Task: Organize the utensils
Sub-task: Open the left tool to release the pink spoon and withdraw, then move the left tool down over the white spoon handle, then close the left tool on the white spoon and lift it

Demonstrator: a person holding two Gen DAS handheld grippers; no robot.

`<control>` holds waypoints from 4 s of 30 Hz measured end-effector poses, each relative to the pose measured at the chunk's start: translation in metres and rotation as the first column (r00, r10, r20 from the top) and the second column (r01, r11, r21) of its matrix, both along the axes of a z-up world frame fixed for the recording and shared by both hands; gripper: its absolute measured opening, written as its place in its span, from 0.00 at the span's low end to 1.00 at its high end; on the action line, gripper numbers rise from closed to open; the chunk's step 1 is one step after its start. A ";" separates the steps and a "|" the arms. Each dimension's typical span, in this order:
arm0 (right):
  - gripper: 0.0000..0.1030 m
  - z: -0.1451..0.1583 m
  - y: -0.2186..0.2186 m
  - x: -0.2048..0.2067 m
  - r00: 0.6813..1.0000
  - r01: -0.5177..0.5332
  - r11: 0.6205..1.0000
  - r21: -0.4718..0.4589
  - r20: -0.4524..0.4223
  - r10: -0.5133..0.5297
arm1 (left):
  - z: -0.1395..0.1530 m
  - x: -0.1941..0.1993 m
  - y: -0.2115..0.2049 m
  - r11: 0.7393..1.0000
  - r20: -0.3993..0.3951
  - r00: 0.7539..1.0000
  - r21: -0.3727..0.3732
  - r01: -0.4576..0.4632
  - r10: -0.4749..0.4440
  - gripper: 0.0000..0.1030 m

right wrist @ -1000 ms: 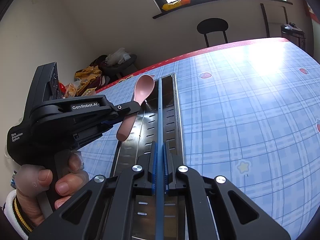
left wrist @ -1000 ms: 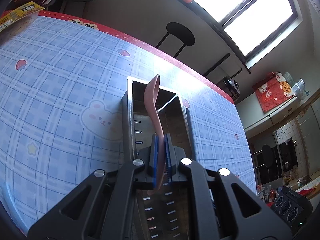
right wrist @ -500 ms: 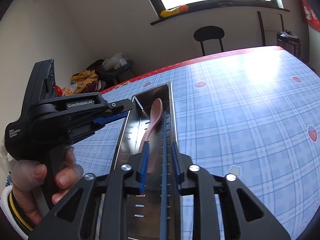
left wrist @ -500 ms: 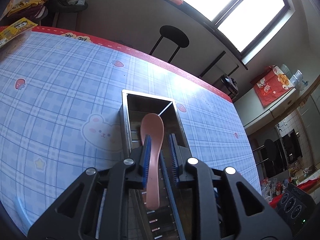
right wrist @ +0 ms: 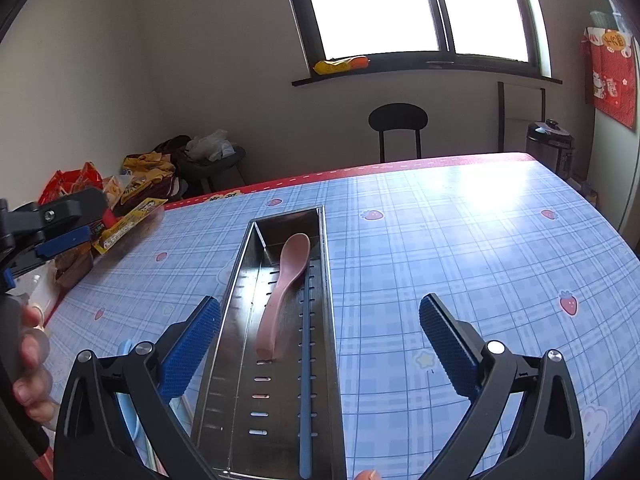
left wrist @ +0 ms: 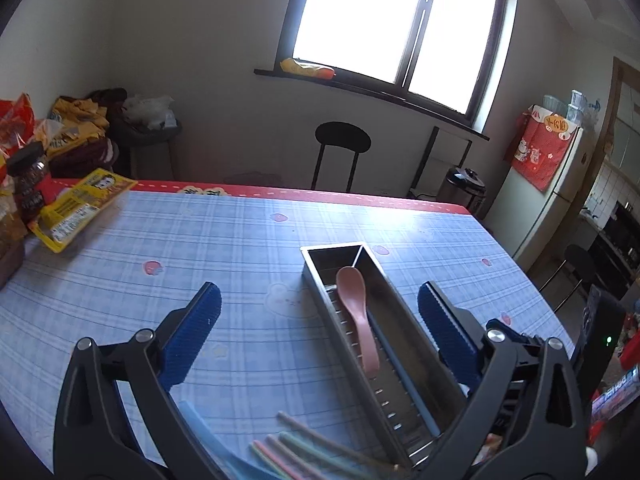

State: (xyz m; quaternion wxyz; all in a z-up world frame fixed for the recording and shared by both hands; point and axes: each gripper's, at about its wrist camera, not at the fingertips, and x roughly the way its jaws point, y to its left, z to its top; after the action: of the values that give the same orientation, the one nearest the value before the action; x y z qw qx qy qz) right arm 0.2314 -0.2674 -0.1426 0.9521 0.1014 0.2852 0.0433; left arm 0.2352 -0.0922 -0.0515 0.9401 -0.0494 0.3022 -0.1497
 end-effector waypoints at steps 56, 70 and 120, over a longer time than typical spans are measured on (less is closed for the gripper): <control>0.10 -0.045 0.165 -0.099 0.836 -0.519 0.843 -0.144 -0.295 0.464 | -0.095 -0.205 0.184 0.996 -0.199 0.979 -0.059 -0.060 0.048 0.56; 0.10 -0.050 0.161 -0.098 0.852 -0.491 0.862 -0.127 -0.279 0.444 | -0.097 -0.194 0.185 0.991 -0.181 0.979 0.075 0.110 -0.095 0.67; 0.10 -0.049 0.156 -0.096 0.841 -0.501 0.863 -0.060 -0.269 0.470 | -0.121 -0.159 0.158 0.970 -0.390 0.916 -0.171 -0.172 0.094 0.39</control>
State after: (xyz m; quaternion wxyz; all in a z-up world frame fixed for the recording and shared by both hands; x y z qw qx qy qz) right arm 0.1359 -0.1117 -0.1917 0.8717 -0.0312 0.4190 0.2521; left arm 0.0759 0.0658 -0.1729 0.8620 -0.1930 0.4573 -0.1027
